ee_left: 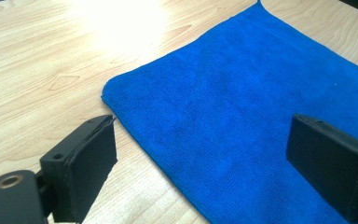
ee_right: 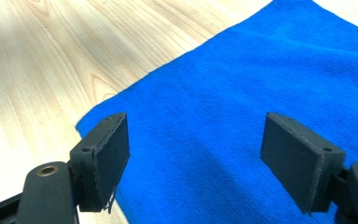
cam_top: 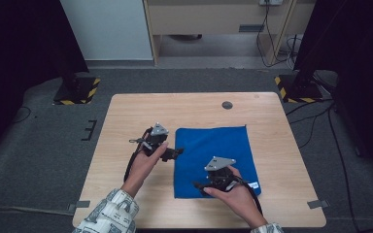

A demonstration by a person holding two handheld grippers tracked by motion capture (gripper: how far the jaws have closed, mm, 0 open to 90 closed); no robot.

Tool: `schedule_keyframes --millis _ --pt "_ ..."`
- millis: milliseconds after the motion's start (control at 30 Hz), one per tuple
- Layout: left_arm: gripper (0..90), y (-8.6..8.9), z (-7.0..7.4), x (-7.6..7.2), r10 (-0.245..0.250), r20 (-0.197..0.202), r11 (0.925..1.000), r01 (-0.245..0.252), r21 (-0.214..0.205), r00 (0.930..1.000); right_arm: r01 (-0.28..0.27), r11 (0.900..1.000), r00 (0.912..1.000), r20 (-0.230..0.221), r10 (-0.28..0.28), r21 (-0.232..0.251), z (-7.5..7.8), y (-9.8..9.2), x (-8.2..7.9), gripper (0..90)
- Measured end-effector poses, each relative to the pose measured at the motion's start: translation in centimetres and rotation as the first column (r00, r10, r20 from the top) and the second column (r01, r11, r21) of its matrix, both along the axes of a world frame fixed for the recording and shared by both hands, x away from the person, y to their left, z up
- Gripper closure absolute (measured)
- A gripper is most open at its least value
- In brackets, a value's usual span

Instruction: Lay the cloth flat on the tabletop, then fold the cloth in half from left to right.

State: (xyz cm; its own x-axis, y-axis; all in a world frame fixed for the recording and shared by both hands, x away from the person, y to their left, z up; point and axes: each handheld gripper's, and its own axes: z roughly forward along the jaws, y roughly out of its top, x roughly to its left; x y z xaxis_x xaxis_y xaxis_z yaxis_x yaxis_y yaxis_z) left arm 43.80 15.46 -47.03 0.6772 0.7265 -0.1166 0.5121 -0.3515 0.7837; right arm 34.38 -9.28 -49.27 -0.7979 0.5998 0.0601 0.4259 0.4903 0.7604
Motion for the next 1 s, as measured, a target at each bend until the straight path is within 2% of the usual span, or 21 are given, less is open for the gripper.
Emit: schedule_keyframes --millis 133,300,533,700,800,933,1000 --pt "7.6 0.2 0.1 -0.3 -0.011 -0.01 0.9993 0.011 0.034 0.9999 -0.019 0.9997 0.9997 -0.015 0.019 0.018 0.1 0.7 -0.4 26.4" --pt "7.6 0.5 0.5 -0.3 0.006 -0.012 0.9999 -0.006 0.013 0.9999 -0.034 0.9994 0.9994 0.004 0.034 0.006 0.2 1.7 -1.1 31.2" --pt "7.6 0.4 0.2 -0.4 0.008 -0.019 0.9993 -0.007 0.036 0.9998 -0.041 0.9991 0.9989 0.021 0.041 0.008 -0.1 2.8 -1.7 46.4" --pt "7.6 0.5 -0.2 -0.6 0.017 -0.031 0.998 -0.015 0.062 0.9994 -0.077 0.997 0.9959 0.047 0.077 0.006 -0.3 3.8 -2.1 59.2" --pt "8.1 0.4 -0.4 -0.9 0.018 -0.026 0.9983 -0.017 0.055 0.9995 -0.091 0.9958 0.995 0.041 0.091 -0.014 -0.9 4.4 -2.4 64.7" --pt "8.1 0.2 -0.7 -1.2 0.009 -0.03 0.9987 -0.007 0.05 0.9995 -0.091 0.9953 0.9951 0.035 0.092 -0.033 -1.2 5.1 -2.8 64.6" --pt "8.1 0.5 -0.8 -1.1 0.015 -0.034 0.9982 -0.013 0.058 0.9993 -0.092 0.995 0.9951 0.032 0.094 -0.039 -1.4 5.7 -3.0 60.0"
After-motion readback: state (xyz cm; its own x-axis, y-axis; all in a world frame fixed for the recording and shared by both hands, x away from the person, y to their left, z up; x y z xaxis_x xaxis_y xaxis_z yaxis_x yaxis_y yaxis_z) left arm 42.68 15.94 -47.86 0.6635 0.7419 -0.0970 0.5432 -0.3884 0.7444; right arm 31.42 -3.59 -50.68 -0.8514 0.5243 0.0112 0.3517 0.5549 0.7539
